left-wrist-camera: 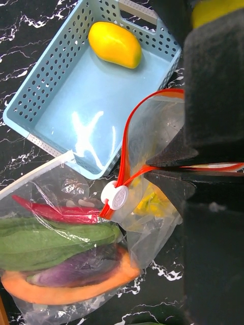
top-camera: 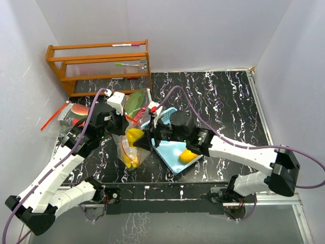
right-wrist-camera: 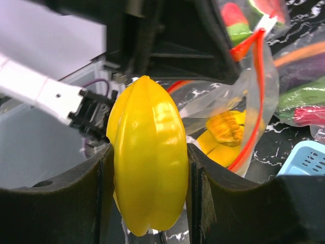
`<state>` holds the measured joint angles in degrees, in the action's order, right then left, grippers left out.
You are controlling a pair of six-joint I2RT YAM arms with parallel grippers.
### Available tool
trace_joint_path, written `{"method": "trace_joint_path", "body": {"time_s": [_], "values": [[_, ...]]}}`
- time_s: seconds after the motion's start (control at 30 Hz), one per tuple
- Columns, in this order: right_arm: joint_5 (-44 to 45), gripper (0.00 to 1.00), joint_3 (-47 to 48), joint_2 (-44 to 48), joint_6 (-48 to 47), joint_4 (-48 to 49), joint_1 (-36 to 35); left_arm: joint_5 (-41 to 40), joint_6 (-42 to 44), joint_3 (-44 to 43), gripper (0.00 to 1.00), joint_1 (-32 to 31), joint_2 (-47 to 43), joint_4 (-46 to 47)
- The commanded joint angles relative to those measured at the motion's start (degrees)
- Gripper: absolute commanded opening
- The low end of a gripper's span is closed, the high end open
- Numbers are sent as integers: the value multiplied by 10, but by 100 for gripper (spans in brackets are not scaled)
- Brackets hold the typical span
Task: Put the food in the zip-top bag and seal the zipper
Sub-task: Place the fake fruit in the zipper food storage bag.
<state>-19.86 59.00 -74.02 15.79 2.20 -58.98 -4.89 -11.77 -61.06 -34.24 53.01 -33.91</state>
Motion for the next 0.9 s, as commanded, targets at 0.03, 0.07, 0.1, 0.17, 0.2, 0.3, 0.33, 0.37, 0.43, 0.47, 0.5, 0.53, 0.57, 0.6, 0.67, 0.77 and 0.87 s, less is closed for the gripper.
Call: {"method": "trace_joint_path", "body": {"time_s": [0.03, 0.07, 0.1, 0.17, 0.2, 0.3, 0.33, 0.37, 0.43, 0.47, 0.5, 0.53, 0.57, 0.6, 0.67, 0.77, 0.87], "values": [[126, 32, 12, -48, 67, 115, -24, 7, -3, -27, 0, 0, -20, -3], [132, 32, 11, -57, 76, 122, -24, 8, -3, -28, 0, 0, -21, -3], [139, 32, 11, -68, 89, 128, -24, 10, -3, -28, 0, -1, -25, -3], [145, 32, 16, -90, 105, 133, -26, 11, -4, -28, 0, -1, -30, -1], [151, 32, 19, -99, 111, 133, -27, 11, -4, -27, 0, -1, -32, -1], [197, 33, 23, -111, 130, 128, -34, 13, -6, -24, 0, -1, -35, -1], [210, 33, 24, -112, 137, 124, -36, 15, -7, -23, 0, 0, -36, -1], [247, 33, 31, -114, 141, 109, -38, 17, -7, -22, 0, 0, -39, -1], [306, 34, 54, -123, 142, 58, -43, 19, -8, -24, 0, 0, -42, -2], [327, 38, 67, -129, 141, 29, -44, 19, -8, -25, 0, 0, -44, -4], [337, 44, 76, -134, 139, 14, -45, 18, -8, -26, 0, 0, -45, -4], [336, 51, 82, -137, 135, 5, -45, 18, -8, -26, 0, 0, -48, -6], [328, 59, 84, -137, 130, 4, -45, 16, -8, -26, 0, 0, -50, -7], [324, 66, 84, -136, 129, 6, -45, 14, -8, -26, 0, 0, -51, -8], [323, 80, 82, -128, 124, 9, -51, 11, -7, -24, 0, 0, -51, -10], [338, 98, 82, -112, 119, -8, -64, 7, -5, -21, 0, 0, -51, -13], [339, 98, 77, -83, 117, -23, -70, 2, -4, -20, 0, 0, -54, -14]]}}
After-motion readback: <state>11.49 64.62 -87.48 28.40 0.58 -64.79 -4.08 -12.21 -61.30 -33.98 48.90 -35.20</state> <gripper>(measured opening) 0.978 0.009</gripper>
